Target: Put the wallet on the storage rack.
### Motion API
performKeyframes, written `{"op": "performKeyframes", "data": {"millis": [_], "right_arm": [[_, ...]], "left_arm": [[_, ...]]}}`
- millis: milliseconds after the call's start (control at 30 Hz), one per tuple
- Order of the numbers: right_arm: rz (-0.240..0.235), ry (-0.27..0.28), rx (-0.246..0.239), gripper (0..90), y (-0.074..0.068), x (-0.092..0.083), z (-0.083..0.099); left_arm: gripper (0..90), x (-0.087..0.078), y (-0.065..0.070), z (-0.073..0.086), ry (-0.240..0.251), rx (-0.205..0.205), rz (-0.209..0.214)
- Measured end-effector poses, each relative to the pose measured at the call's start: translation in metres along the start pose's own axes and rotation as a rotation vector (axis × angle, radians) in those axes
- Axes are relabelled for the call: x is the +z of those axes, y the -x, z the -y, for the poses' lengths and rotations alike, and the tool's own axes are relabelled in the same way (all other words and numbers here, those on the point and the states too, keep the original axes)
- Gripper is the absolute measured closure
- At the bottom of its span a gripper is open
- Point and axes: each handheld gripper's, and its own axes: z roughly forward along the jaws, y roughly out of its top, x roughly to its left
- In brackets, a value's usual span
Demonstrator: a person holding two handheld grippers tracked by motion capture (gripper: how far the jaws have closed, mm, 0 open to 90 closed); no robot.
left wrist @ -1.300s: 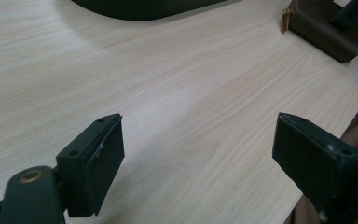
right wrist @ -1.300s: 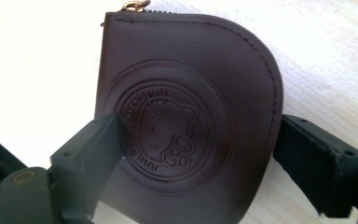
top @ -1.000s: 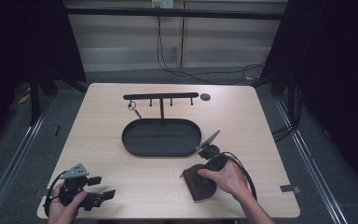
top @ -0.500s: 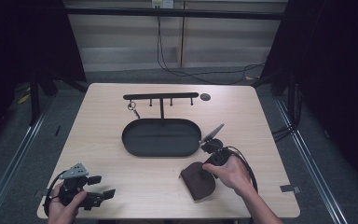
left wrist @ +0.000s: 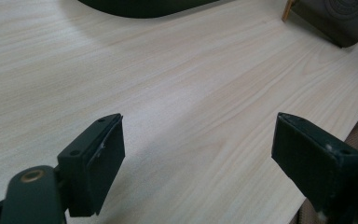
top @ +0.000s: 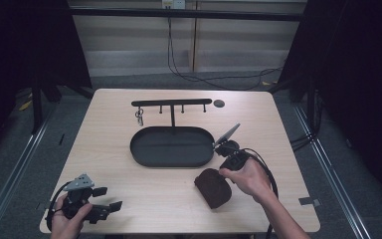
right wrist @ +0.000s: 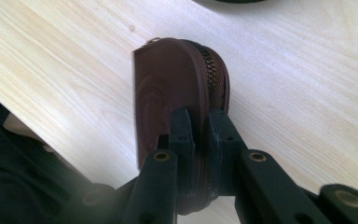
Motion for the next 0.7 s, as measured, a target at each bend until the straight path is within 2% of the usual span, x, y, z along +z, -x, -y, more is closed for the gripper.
{"op": "performKeyframes", "data": {"millis": [233,433,700], "right_arm": [[0.029,-0.025,-0.006,82.3,-0.002,-0.005,-0.004],[0.058,-0.032,-0.003,82.3,0.002,-0.012,-0.007],[0.078,-0.052,0.000,82.3,0.002,-0.024,-0.012]], "left_arm": [[17.0,0.000,0.000,0.000,0.001,0.002,0.001],[17.0,-0.001,0.002,0.000,0.002,0.017,-0.007],[17.0,-0.001,0.001,0.000,0.002,0.009,-0.001]]}}
